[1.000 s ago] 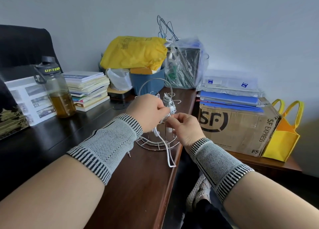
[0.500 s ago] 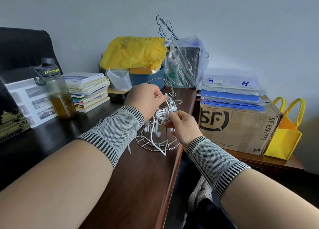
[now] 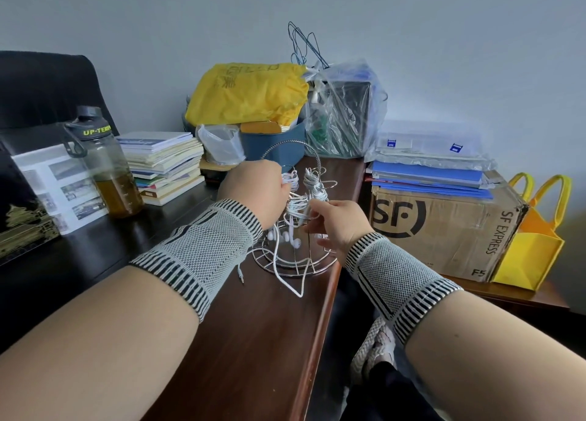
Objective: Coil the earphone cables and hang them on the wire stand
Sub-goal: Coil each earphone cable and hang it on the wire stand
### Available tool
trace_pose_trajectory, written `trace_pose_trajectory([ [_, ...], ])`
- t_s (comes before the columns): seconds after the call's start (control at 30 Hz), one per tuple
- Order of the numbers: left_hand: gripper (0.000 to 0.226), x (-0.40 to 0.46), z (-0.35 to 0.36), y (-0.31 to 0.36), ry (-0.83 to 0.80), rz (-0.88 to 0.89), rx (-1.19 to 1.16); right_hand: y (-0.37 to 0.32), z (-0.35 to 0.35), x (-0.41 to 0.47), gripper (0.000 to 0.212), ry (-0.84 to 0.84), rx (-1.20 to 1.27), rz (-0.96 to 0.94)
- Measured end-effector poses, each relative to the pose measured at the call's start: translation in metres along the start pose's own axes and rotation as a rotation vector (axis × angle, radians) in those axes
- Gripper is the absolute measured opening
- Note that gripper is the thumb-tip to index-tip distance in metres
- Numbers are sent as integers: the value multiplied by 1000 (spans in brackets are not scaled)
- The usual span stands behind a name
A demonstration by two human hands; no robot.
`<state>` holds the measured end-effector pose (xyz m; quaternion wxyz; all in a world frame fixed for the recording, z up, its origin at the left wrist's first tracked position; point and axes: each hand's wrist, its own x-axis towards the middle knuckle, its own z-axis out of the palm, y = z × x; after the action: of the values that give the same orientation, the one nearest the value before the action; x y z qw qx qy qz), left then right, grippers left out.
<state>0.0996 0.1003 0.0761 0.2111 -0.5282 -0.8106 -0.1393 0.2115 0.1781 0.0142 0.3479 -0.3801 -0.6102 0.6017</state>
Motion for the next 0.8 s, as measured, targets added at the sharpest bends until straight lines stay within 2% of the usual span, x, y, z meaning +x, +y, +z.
trace_pose_trajectory([
  [0.13,31,-9,1,0,-19,-38,-30,-1,-2,-2,27,-2,51,36],
  [0.27,42,-13,2,1,24,-29,-9,0,-1,-3,24,4,52,34],
  [0.4,35,-23,5,-1,16,-11,-26,-1,0,-3,23,22,75,33],
  [0.67,34,-38,19,-4,-58,3,-209,5,0,-9,18,43,189,25],
  [0.8,29,-45,28,-4,-66,-83,-358,10,1,-11,13,57,255,19],
])
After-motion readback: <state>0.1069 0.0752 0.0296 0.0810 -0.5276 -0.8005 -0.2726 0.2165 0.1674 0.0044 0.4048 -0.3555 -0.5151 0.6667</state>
